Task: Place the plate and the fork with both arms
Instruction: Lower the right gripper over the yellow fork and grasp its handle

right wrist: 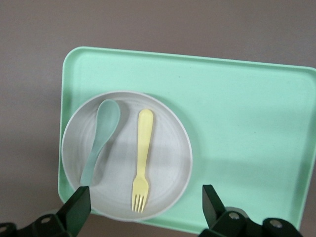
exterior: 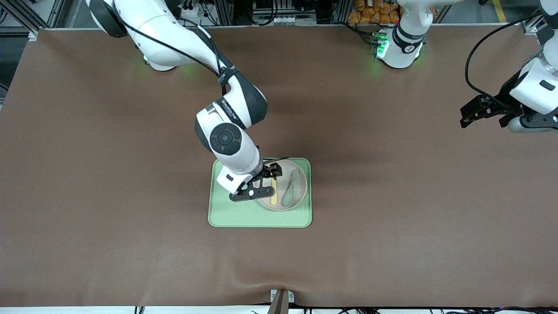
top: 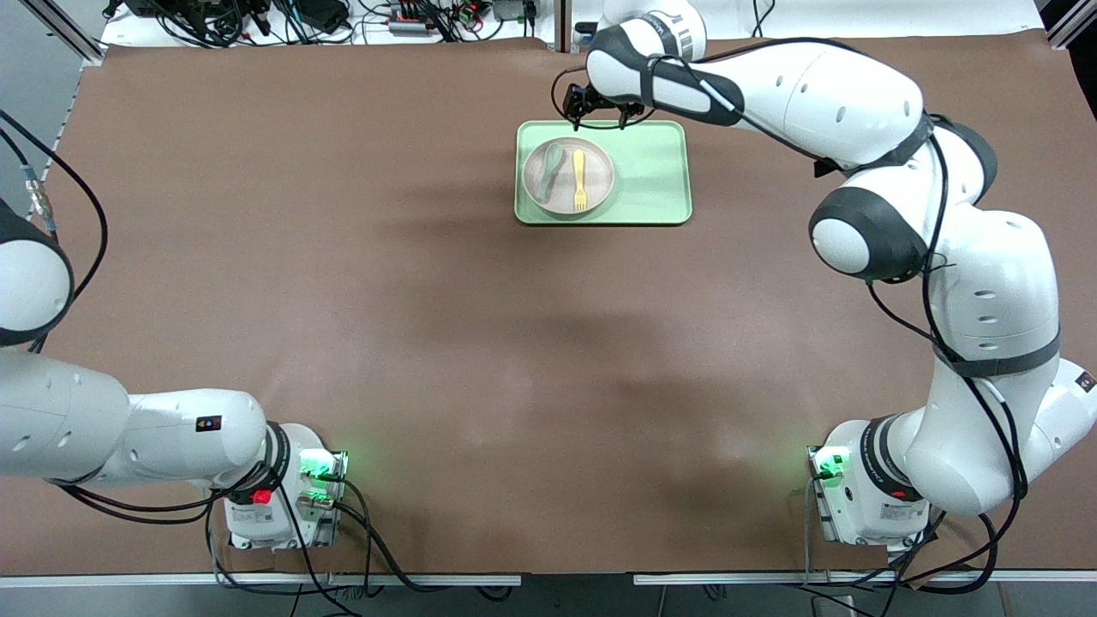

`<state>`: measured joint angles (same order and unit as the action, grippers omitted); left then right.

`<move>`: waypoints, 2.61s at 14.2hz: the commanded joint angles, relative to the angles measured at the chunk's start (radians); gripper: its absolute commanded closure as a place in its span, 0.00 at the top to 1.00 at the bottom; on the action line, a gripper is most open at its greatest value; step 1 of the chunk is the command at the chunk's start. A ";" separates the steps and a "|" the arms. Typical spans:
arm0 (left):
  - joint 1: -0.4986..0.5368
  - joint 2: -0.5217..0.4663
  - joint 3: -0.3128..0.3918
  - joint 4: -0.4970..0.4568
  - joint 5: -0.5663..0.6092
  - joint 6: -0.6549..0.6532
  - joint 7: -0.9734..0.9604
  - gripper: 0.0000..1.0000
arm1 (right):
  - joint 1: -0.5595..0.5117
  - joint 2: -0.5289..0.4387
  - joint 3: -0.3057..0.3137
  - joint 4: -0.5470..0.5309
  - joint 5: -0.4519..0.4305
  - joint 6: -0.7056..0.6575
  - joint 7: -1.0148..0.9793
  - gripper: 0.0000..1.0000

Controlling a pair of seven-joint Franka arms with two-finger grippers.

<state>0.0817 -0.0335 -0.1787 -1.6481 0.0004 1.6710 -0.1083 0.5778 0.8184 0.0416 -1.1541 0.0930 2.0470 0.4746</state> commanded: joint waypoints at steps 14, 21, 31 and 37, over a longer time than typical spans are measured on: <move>-0.184 0.043 0.183 0.050 0.023 -0.008 0.015 1.00 | 0.076 0.168 -0.009 0.044 -0.118 0.116 0.148 0.58; -0.186 0.044 0.183 0.048 0.021 -0.004 0.010 1.00 | 0.086 0.182 -0.009 0.037 -0.142 0.114 0.150 0.55; -0.183 0.043 0.183 0.047 0.021 -0.008 0.007 1.00 | 0.093 0.189 -0.009 0.040 -0.151 0.111 0.150 0.19; -0.184 0.041 0.183 0.047 0.021 -0.008 0.006 1.00 | 0.073 0.162 0.004 0.073 -0.128 0.046 0.173 0.05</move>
<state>-0.0916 0.0089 -0.0026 -1.6124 0.0008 1.6699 -0.1004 0.6593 0.9922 0.0382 -1.1146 -0.0374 2.1384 0.6252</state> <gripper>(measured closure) 0.000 0.859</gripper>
